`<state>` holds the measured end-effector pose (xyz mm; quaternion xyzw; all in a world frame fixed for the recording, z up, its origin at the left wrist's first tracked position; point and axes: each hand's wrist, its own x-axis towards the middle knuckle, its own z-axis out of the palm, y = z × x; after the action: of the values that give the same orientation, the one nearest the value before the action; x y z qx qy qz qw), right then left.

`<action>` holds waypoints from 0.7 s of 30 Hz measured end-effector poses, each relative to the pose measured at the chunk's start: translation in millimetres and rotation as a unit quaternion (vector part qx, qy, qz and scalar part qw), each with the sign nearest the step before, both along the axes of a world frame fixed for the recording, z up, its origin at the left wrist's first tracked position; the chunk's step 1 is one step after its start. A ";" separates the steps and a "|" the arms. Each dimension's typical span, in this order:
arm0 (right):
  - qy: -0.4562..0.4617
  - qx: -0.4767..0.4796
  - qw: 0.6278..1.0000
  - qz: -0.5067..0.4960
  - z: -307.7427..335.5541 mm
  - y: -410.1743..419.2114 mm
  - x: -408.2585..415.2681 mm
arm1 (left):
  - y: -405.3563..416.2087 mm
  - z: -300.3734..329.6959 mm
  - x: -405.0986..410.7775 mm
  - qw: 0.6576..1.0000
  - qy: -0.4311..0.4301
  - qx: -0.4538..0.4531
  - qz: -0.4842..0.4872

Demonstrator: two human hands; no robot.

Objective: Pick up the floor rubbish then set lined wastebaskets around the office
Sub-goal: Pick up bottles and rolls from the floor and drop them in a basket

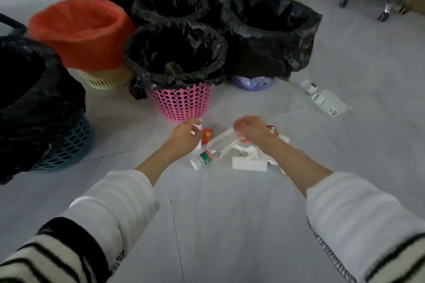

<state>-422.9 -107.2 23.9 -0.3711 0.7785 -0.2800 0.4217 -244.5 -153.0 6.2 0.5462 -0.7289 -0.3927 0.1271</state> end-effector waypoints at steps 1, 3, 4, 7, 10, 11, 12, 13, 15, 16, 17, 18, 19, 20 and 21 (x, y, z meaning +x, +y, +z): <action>0.126 0.024 0.990 0.053 -12.9 8.5 -8.5 | 5.1 -11.0 0.3 0.999 -0.030 0.000 -0.019; 0.284 0.072 0.944 0.153 -30.3 25.8 -23.8 | 12.7 -27.7 2.5 0.992 -0.103 -0.018 -0.063; 0.317 0.085 0.927 0.183 -37.9 33.4 -32.2 | 15.5 -35.7 3.5 0.986 -0.139 -0.028 -0.085; 0.359 0.122 0.894 0.239 -61.3 47.0 -54.4 | 19.8 -58.6 3.8 0.975 -0.188 -0.015 -0.115; 0.386 0.152 0.861 0.293 -89.4 54.5 -59.7 | 18.7 -81.9 -3.0 0.980 -0.169 0.062 -0.089; 0.400 0.148 0.850 0.310 -96.2 55.8 -57.5 | 19.1 -86.0 -4.7 0.980 -0.167 0.071 -0.083; 0.410 0.144 0.840 0.325 -104.2 55.6 -55.0 | 19.2 -91.6 -6.7 0.980 -0.167 0.074 -0.080; 0.415 0.139 0.835 0.333 -112.6 54.3 -52.9 | 18.9 -97.3 -9.3 0.980 -0.167 0.071 -0.075; 0.423 0.132 0.833 0.331 -126.9 51.8 -47.4 | 19.7 -106.5 -12.7 0.983 -0.162 0.064 -0.053; 0.425 0.130 0.835 0.325 -131.4 51.4 -44.4 | 19.9 -110.3 -13.4 0.985 -0.158 0.063 -0.041; 0.426 0.126 0.837 0.320 -134.2 51.1 -42.3 | 19.5 -113.6 -13.9 0.985 -0.158 0.064 -0.031; 0.425 0.122 0.839 0.317 -137.3 50.9 -41.2 | 19.3 -117.9 -13.5 0.984 -0.162 0.069 -0.025; 0.421 0.119 0.843 0.313 -138.5 50.8 -41.3 | 19.6 -119.7 -12.5 0.983 -0.166 0.076 -0.024; 0.412 0.120 0.851 0.303 -139.3 50.6 -42.9 | 19.8 -120.6 -11.2 0.982 -0.168 0.085 -0.024; 0.394 0.120 0.867 0.281 -139.2 49.8 -44.7 | 19.4 -120.5 -9.7 0.982 -0.165 0.091 -0.023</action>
<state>-467.6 -57.3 -115.3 -0.6003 0.7701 0.1158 0.1822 -254.2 -133.5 -114.3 0.5955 -0.7137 -0.3647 -0.0544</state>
